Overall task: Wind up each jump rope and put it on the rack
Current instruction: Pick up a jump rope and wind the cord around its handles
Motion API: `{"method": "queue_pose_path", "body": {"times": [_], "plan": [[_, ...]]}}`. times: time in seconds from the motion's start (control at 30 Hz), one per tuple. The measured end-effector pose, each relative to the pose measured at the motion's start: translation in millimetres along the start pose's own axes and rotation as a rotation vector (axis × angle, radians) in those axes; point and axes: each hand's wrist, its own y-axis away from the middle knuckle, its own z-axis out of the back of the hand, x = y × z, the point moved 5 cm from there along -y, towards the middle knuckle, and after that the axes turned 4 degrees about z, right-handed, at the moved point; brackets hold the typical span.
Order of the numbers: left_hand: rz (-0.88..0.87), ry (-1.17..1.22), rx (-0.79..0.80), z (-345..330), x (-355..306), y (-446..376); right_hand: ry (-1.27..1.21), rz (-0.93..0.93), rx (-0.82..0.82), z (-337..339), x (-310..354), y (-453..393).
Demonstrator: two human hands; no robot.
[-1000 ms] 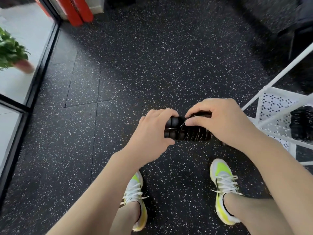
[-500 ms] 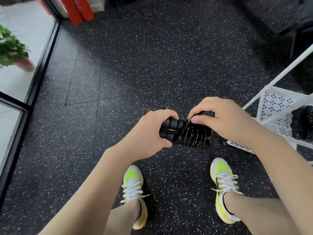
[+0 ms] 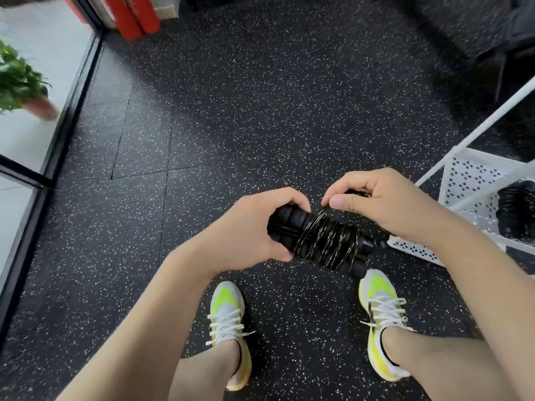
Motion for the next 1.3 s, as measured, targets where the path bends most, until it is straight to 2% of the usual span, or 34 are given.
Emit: {"method": "queue_pose_path", "body": {"times": [0.4, 0.57, 0.67, 0.83, 0.97, 1.03, 1.13, 1.3], "plan": [[-0.021, 0.064, 0.022, 4.5, -0.2, 2.3, -0.039, 0.019, 0.018, -1.6, -0.1, 1.4], [-0.062, 0.273, -0.026, 12.8, -3.0, 2.0, -0.405, 0.004, 0.009, -11.8, -4.3, -1.9], [-0.063, 0.433, -0.1, 11.7, -2.3, -1.8, -0.407, -0.013, -0.101, -20.2, -10.6, -1.7], [-0.033, 0.611, -0.295, 7.9, 3.9, -14.4, -0.439, -0.091, -0.174, -49.2, -7.8, -4.2], [-0.013, 0.55, -0.409, 7.2, 5.6, -16.9, -0.474, -0.145, -0.128, -61.6, -4.2, -3.7], [0.016, 0.503, -0.495, 10.1, 7.5, -15.5, -0.391, -0.155, -0.07, -62.6, 3.2, -1.9], [0.075, 0.363, -0.612, 15.5, 11.0, -13.5, -0.116, -0.104, -0.019, -63.9, 9.2, -0.2], [0.081, 0.245, -0.603, 11.8, 10.8, -14.4, 0.056, -0.106, -0.073, -59.3, 11.5, 5.9]]}}
